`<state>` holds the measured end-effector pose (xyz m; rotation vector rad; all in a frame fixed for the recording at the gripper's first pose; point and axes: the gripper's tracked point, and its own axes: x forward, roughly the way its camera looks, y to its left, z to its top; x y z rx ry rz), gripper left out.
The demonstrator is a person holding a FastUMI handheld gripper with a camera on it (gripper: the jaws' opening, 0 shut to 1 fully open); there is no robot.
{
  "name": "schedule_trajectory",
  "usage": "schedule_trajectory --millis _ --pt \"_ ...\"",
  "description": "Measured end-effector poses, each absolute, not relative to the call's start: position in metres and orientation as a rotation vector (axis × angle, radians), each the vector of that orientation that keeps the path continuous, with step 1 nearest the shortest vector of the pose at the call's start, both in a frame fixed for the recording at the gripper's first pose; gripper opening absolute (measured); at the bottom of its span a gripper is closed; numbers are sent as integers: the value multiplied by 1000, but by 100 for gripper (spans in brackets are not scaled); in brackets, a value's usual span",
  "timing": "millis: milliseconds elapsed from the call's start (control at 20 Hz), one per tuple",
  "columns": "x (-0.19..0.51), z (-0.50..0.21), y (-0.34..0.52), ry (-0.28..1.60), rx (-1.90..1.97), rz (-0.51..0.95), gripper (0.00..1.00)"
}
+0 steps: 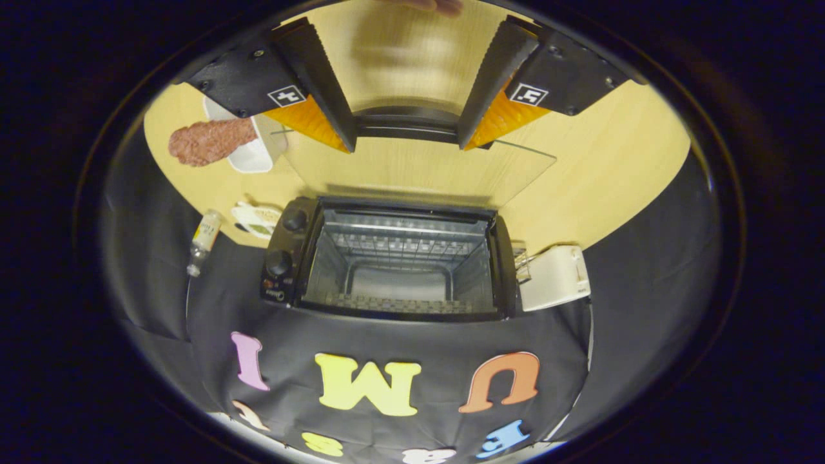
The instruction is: Open the toaster oven, put the food inside, and close the toaster oven door.
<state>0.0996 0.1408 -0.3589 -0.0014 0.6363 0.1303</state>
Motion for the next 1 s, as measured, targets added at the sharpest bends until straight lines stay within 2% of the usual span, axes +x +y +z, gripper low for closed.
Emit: schedule_trajectory --millis 200,500,1000 --pt "105 -359 149 637 37 170 99" --pt "97 -340 139 758 158 230 99" --pt "98 -273 23 756 179 175 99"
